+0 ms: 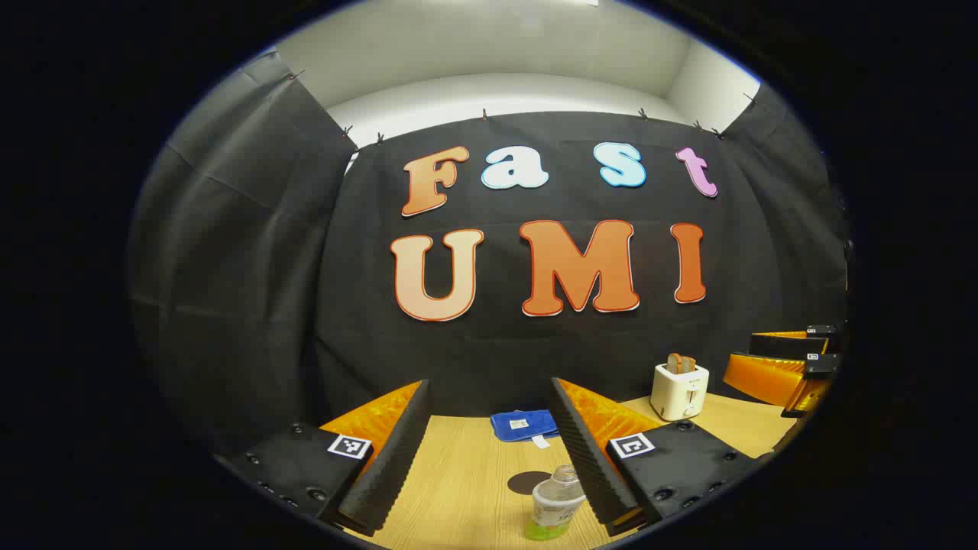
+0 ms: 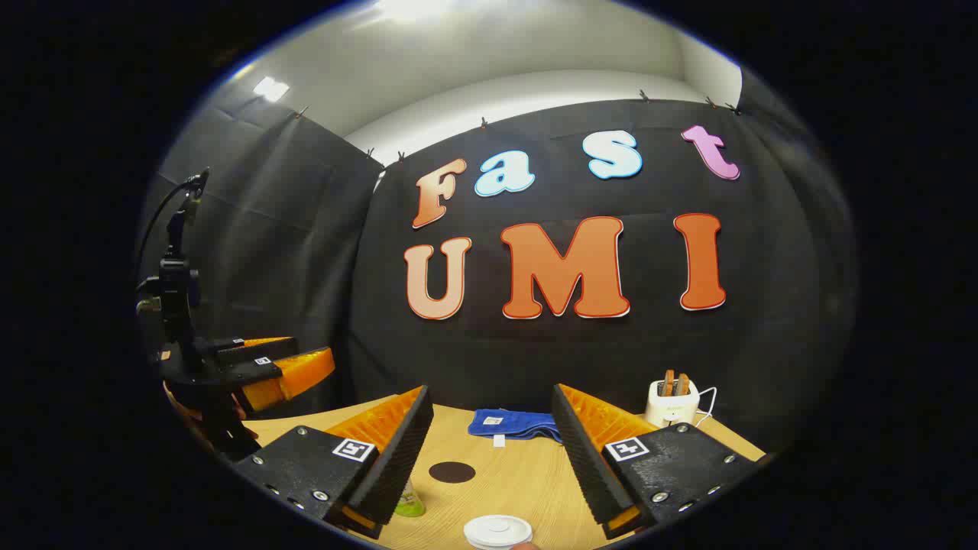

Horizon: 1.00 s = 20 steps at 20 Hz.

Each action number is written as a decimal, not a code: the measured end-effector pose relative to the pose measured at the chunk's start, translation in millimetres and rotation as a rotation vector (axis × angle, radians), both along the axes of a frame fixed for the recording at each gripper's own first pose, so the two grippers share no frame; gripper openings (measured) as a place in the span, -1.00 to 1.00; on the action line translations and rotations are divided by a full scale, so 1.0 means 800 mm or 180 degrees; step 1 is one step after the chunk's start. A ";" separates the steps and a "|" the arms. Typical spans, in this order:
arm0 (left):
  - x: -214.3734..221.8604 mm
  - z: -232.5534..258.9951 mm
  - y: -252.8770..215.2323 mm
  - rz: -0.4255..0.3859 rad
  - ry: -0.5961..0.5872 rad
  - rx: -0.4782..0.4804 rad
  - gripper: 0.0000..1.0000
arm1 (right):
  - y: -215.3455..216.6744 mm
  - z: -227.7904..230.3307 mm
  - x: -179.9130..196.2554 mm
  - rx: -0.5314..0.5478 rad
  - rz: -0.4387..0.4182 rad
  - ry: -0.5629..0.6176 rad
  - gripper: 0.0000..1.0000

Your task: Open the teacup lid with one hand, grasp the water bottle and pour water into the teacup with the other hand; after pouring, place the water bottle on the coaster and then close the teacup lid.

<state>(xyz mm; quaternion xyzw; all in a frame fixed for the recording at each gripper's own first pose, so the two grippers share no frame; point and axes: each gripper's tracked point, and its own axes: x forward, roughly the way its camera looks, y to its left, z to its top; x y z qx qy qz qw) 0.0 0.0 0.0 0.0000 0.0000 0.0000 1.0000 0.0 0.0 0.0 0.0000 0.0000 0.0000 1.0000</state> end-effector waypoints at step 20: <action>-0.004 -0.009 0.010 -0.0047 0.0088 -0.0211 0.93 | -0.017 -0.006 -0.001 -0.0084 -0.0197 0.0027 0.88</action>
